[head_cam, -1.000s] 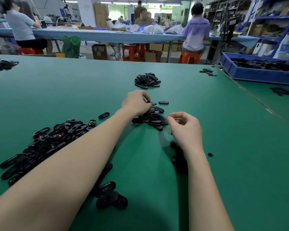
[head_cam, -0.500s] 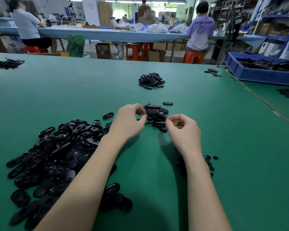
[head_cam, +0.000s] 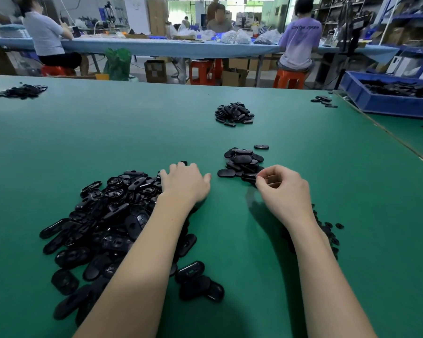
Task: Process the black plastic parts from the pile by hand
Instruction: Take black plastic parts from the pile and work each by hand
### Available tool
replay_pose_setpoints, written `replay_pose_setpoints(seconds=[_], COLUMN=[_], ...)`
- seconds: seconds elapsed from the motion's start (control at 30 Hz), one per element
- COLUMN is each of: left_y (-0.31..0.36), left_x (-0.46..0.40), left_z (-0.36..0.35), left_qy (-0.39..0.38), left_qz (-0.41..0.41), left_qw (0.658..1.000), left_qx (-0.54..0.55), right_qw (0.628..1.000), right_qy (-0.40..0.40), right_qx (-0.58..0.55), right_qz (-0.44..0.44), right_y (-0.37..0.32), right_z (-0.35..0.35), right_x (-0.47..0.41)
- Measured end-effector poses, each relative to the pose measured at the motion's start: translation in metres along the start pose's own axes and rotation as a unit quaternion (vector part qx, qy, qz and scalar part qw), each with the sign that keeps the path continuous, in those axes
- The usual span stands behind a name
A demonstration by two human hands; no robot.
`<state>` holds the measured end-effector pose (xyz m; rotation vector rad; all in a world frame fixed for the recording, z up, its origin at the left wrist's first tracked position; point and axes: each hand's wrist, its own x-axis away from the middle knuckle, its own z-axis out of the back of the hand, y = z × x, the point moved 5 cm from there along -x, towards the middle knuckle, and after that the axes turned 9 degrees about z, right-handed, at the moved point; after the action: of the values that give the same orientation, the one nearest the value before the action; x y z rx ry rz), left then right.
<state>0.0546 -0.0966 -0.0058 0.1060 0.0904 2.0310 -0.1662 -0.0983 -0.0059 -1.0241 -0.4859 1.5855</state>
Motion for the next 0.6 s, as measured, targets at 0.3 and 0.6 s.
replay_pose_setpoints(seconds=[0.3, 0.6], left_y=[-0.001, 0.014], left_x=[0.001, 0.017], left_z=[0.005, 0.028], left_qy=[0.031, 0.026], left_qz=[-0.026, -0.078], left_qw=[0.999, 0.871], left_qx=[0.03, 0.484], right_qw=[1.0, 0.999], right_qy=[-0.002, 0.018], right_qx=[-0.001, -0.027], right_qz=[0.016, 0.009], right_y=[-0.001, -0.002], right_z=[0.001, 0.007], right_x=[0.0, -0.003])
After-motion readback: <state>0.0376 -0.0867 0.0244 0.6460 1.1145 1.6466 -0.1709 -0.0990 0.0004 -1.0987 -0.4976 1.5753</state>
